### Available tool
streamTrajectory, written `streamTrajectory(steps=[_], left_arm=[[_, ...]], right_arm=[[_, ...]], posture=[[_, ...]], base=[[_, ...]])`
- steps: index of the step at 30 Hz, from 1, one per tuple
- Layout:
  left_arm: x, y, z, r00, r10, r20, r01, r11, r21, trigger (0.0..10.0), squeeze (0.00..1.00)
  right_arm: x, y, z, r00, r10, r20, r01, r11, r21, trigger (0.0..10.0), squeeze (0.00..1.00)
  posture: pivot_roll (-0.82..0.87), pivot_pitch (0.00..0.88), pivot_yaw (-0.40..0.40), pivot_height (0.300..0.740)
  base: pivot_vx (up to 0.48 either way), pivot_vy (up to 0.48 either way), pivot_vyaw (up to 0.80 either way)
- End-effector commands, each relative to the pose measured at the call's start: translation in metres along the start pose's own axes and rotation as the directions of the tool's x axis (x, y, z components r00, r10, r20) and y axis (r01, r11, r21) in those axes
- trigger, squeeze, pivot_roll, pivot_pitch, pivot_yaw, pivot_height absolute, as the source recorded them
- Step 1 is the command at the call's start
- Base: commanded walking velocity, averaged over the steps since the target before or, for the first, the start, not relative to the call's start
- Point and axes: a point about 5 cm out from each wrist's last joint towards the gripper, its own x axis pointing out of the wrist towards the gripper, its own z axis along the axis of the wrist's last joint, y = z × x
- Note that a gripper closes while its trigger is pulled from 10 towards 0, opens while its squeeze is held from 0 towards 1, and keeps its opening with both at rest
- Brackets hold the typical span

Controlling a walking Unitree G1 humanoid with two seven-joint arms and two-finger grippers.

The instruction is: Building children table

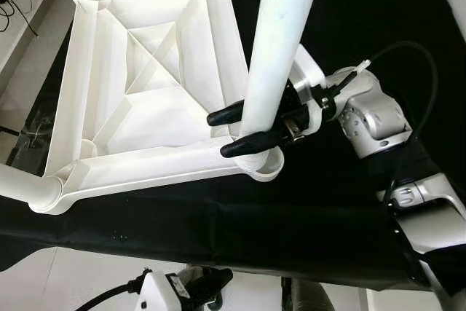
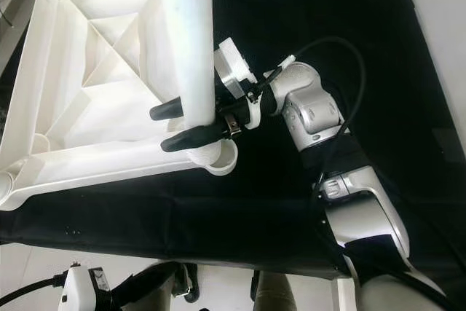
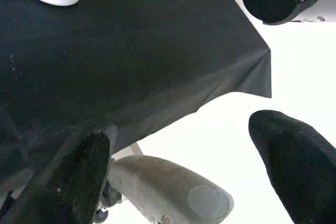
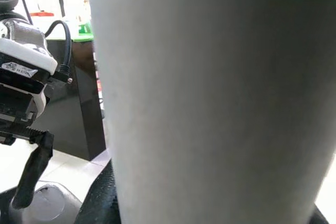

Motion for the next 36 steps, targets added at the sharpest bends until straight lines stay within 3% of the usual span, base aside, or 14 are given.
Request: streamTrajectory(steps=[1, 29, 36], left_arm=[[-0.003, -0.004, -0.002, 1.0, -0.007, -0.015, 0.006, 1.0, -0.024, 10.0, 0.0], [-0.003, -0.003, 0.0, 1.0, -0.002, -0.01, 0.002, 1.0, -0.015, 10.0, 0.0], [-0.003, -0.003, 0.001, 1.0, -0.002, -0.009, 0.001, 1.0, -0.013, 10.0, 0.0]], right_arm=[[0.001, 0.002, 0.0, 1.0, 0.025, -0.01, -0.025, 1.0, -0.001, 10.0, 0.0], [0.0, 0.029, 0.003, 0.986, 0.165, -0.03, -0.164, 0.986, 0.031, 10.0, 0.0], [0.001, 0.024, -0.003, 0.989, 0.138, -0.043, -0.138, 0.99, 0.013, 10.0, 0.0]], posture=[[0.14, 0.463, 0.08, 0.74], [0.13, 0.461, 0.079, 0.74], [0.13, 0.46, 0.079, 0.74]], base=[[0.0, 0.0, 0.0], [0.0, 0.0, 0.0], [0.0, 0.0, 0.0]])
